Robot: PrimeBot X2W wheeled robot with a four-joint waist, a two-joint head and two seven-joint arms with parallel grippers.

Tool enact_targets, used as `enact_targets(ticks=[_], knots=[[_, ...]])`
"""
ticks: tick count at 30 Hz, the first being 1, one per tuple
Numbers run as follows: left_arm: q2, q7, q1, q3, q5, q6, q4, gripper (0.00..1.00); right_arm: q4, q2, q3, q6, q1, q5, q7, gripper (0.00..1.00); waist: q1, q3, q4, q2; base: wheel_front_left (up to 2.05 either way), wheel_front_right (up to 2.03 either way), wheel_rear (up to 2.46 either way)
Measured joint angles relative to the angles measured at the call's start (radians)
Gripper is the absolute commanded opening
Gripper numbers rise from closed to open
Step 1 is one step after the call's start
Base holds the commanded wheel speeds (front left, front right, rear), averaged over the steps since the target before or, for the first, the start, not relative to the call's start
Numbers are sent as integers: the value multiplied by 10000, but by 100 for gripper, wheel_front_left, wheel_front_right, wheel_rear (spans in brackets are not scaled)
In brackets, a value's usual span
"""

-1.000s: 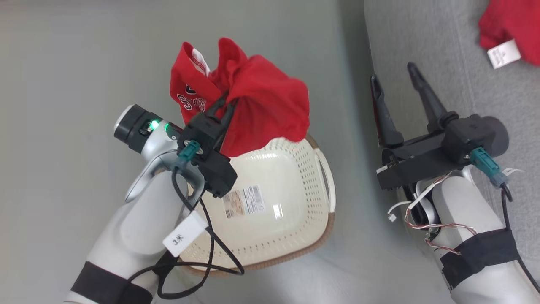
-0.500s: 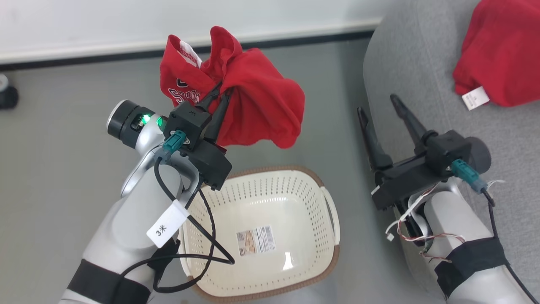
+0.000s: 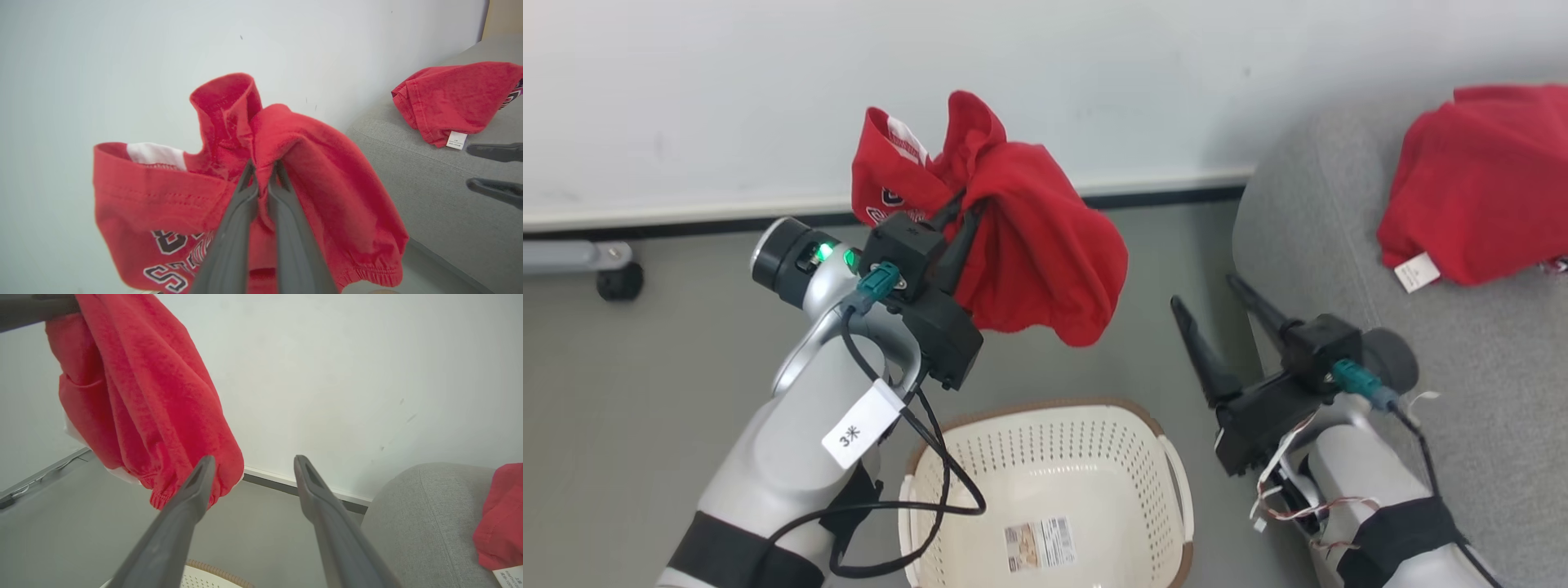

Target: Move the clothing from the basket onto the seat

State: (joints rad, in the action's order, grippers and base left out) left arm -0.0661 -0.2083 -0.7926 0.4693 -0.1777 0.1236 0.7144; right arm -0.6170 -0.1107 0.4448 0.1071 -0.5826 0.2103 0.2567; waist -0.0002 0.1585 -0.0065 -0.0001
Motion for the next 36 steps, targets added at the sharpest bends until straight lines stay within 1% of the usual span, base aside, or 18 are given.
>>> enact_targets(ticks=[11, 15, 19, 27, 32, 33, 34, 35, 36], knots=[[90, 491, 471, 364, -201, 12, 90, 0, -1195, 420, 1262, 165, 34, 8, 0, 100, 1, -1451, 263, 0, 0, 0, 0], [125, 708, 849, 585, -247, 12, -157, 0, -1411, 481, 1728, 165, 266, 29, 0, 100, 0, -1939, 309, 0, 0, 0, 0], [161, 940, 1140, 798, -543, 82, -531, 0, -1639, 485, 2219, 165, 316, 255, 0, 100, 0, -2321, 357, 0, 0, 0, 0], [224, 1379, 1378, 1273, -748, 84, -1354, 0, -1977, 493, 3319, 167, 210, 493, -2, 100, 1, -2603, 666, 1, 0, 0, 0], [224, 1607, 1651, 1515, -880, 82, -1979, 0, -1793, 497, 3946, 174, -137, 1028, -2, 100, 2, -2663, 790, 1, 0, 0, 0], [226, 1684, 1677, 1553, -951, 84, -2071, 0, -1787, 497, 4036, 174, -220, 1089, -2, 67, 1, -2666, 810, 2, 0, 0, 0], [226, 1728, 1691, 1572, -1053, 84, -2155, 0, -1789, 497, 4096, 174, -290, 1101, 0, 38, 2, -2667, 828, 1, 0, 0, 0], [222, 1770, 1701, 1586, -1131, 82, -2245, 0, -1801, 495, 4161, 174, -354, 1164, -2, 5, 2, -2666, 843, 1, 0, 0, 0], [219, 1818, 1708, 1592, -1166, 82, -2328, 0, -1816, 497, 4188, 174, -422, 1244, 0, 0, 2, -2664, 855, 2, 0, 0, 0]])
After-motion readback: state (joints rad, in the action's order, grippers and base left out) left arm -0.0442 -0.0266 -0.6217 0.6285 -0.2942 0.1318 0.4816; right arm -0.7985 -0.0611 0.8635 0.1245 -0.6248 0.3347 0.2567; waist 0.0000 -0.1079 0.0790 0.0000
